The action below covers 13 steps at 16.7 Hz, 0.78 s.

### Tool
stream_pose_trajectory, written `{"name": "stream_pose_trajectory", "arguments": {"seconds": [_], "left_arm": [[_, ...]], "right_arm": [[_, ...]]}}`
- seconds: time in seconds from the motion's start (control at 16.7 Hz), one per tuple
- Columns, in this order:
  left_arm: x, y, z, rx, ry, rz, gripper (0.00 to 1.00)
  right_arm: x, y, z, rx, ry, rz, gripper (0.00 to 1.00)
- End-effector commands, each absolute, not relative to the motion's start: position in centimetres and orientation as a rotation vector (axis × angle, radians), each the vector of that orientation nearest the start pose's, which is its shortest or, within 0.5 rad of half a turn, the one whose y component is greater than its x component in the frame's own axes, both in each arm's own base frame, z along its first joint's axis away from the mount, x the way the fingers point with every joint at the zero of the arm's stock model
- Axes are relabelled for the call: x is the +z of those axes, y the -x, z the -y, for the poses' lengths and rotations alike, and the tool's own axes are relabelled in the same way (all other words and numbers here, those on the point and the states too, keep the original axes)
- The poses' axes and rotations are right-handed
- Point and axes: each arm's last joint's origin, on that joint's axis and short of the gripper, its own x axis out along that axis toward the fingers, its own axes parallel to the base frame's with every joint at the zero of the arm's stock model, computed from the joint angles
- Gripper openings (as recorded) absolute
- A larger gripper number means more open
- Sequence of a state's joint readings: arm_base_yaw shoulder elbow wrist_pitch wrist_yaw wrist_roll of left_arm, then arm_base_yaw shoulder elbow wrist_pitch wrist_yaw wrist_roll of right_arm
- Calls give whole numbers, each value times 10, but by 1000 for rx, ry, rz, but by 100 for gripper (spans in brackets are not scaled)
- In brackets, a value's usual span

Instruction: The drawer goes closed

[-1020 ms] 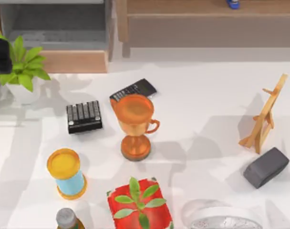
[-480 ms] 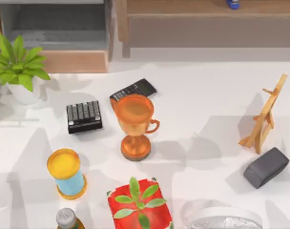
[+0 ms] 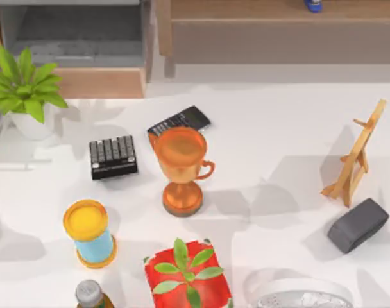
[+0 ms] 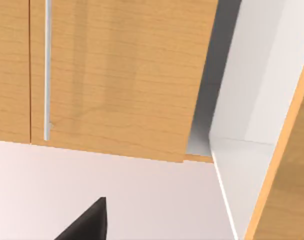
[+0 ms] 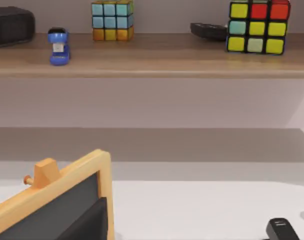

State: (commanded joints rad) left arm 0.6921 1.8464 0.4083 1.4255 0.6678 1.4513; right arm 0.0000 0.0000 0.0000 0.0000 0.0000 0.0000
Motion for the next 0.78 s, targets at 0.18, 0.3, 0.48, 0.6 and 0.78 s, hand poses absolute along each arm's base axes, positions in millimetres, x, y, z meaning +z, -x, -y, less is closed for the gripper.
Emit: {"name": "stream_pose_trajectory", "arguments": {"seconds": [0.18, 0.3, 0.48, 0.6, 0.78], "left_arm": [[100, -229, -173, -4, -1541, 2, 100], [95, -229, -175, -15, -1571, 15, 100], [95, -229, -175, -16, -1571, 16, 100], [95, -230, -173, -20, -1567, 16, 100], [95, -239, -174, -16, -1571, 16, 100]], "right_arm": [[160, -106, 1, 0, 0, 0, 100], [160, -106, 1, 0, 0, 0, 100], [160, -106, 1, 0, 0, 0, 100], [160, -106, 1, 0, 0, 0, 100], [160, -106, 1, 0, 0, 0, 100]]}}
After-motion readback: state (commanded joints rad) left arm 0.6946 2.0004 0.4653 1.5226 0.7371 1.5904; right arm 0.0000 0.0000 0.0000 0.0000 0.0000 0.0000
